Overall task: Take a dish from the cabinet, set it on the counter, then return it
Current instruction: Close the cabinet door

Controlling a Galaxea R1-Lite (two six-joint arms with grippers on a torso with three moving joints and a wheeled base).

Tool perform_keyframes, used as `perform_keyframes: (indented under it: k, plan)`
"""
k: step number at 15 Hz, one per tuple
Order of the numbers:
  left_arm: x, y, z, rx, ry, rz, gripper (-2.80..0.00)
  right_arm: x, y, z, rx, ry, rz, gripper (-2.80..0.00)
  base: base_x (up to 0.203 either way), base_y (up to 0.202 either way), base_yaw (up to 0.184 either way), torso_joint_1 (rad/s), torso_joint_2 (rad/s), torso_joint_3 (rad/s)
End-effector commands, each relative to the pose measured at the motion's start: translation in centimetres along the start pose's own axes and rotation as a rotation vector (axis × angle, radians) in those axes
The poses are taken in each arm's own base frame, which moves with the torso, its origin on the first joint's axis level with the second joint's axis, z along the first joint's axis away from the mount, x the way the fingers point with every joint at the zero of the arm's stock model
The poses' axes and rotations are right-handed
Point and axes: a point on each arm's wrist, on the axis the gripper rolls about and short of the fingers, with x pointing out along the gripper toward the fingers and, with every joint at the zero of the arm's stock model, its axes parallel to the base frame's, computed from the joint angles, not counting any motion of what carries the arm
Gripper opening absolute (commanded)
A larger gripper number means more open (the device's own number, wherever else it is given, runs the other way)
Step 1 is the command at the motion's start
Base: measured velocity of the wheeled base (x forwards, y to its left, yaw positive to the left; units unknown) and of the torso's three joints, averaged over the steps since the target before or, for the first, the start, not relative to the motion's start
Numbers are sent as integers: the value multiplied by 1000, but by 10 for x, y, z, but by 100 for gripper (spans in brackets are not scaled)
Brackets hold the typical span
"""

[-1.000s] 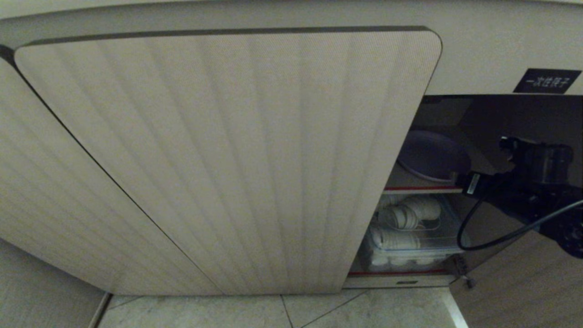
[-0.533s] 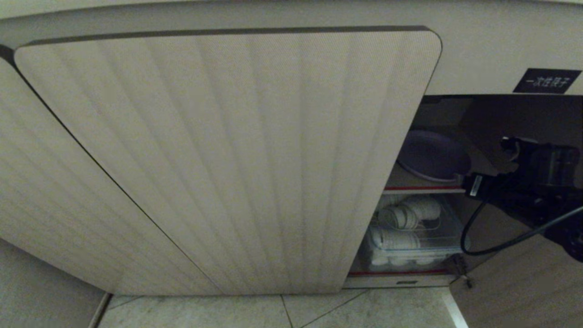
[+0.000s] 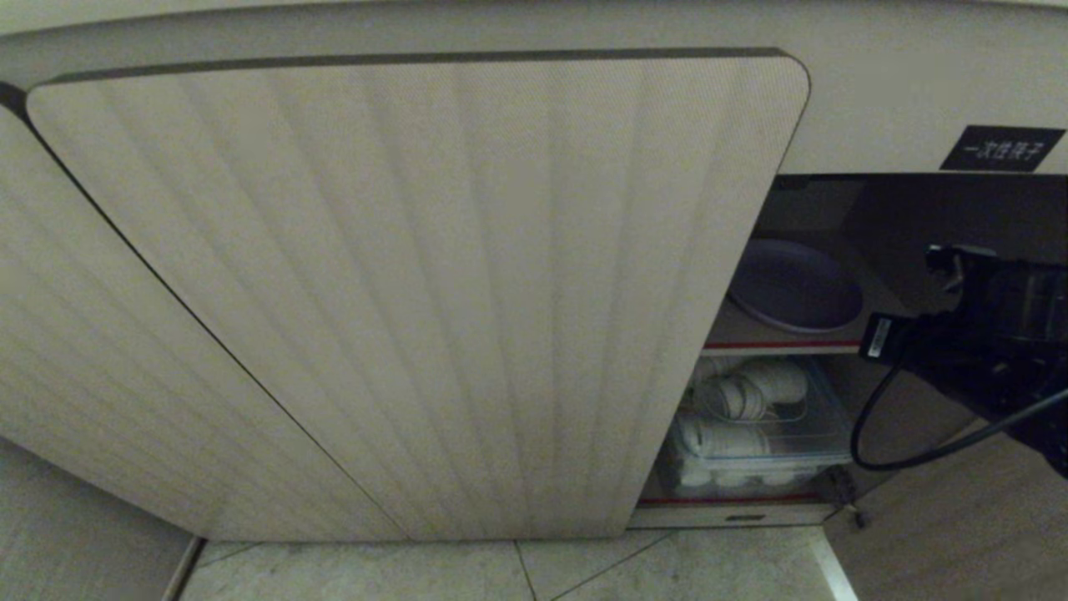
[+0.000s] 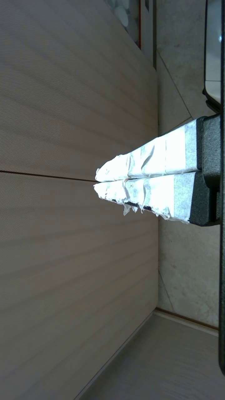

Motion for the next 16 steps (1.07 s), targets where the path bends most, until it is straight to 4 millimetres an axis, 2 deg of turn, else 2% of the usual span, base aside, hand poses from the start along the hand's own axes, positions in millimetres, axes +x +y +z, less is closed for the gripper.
perform_keyframes:
  k: [1, 10, 16]
  plan:
    - [0, 0, 0, 0, -1, 0, -280, -5, -1, 1, 2, -10, 0, -280, 0, 0, 0, 0, 0, 0]
    - [0, 0, 0, 0, -1, 0, -280, -32, -11, -18, -16, 28, -5, -280, 0, 0, 0, 0, 0, 0]
    - [0, 0, 0, 0, -1, 0, -280, -63, -19, -23, -16, 23, -4, -280, 0, 0, 0, 0, 0, 0]
